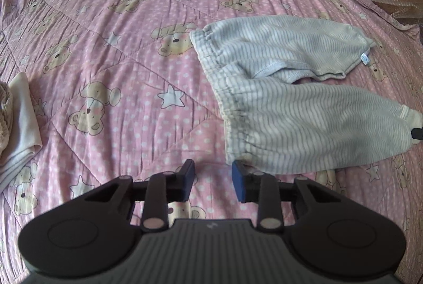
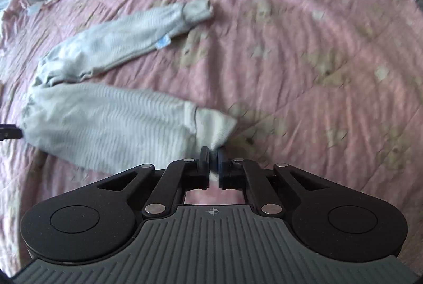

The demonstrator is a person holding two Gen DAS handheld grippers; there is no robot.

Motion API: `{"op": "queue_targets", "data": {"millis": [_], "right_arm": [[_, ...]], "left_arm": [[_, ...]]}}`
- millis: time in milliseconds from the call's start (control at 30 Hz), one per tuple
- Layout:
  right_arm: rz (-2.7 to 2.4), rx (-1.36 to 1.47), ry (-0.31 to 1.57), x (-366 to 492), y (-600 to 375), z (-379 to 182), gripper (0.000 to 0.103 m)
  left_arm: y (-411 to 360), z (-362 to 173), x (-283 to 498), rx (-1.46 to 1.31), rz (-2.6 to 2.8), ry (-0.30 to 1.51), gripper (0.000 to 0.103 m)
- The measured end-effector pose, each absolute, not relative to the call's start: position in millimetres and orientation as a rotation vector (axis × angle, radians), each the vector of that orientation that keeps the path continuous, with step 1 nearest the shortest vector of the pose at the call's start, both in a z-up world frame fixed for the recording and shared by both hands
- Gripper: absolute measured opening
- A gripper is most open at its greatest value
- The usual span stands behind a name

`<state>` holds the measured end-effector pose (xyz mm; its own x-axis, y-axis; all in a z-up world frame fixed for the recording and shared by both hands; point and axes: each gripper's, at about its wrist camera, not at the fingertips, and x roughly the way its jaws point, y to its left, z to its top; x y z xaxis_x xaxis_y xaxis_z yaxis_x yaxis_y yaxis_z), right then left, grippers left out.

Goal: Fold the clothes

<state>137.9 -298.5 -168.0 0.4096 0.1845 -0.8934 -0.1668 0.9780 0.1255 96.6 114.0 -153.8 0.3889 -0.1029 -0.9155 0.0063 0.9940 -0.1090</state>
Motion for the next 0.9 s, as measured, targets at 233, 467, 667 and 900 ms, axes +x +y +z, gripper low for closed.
{"op": "queue_targets", "data": {"millis": [233, 467, 667, 900], "right_arm": [[0.274, 0.025, 0.936, 147.2, -281.4, -133.3, 0.024], [0.285, -0.011, 1.132, 181.0, -293.3, -166.5, 0.022], [0.325, 0.016, 0.985, 243.7, -291.4, -117.7, 0.056], [0.373, -0.036, 1.041, 333.5, -260.2, -156.6, 0.052]], "left_arm": [[103.5, -138.4, 118.3, -0.206, -0.138, 1.072, 0.035], [100.0, -161.9, 117.1, -0.067, -0.137, 1.214, 0.039], [143.6, -135.0, 146.9, -0.275, -0.02, 1.145, 0.041], [150.0, -130.9, 196.1, -0.485, 0.047, 1.151, 0.053]]}}
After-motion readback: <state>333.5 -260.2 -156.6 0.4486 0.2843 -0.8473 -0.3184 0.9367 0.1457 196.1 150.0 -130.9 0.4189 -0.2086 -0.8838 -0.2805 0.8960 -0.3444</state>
